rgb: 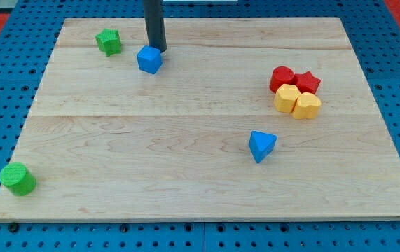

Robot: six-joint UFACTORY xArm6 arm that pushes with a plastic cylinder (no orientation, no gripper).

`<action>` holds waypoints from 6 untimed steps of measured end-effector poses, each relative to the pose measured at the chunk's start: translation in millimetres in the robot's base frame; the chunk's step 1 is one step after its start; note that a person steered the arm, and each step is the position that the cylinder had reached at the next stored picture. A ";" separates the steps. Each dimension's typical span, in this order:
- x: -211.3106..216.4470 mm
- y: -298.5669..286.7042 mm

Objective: Push the blue cube diagonally bottom right to the green star

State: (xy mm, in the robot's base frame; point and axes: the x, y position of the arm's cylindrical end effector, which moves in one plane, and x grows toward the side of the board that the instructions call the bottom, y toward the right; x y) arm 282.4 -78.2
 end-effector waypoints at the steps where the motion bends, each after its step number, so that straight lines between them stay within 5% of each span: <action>1: 0.0 11.6; 3: -10.4 -17.7; 6: 101.9 29.2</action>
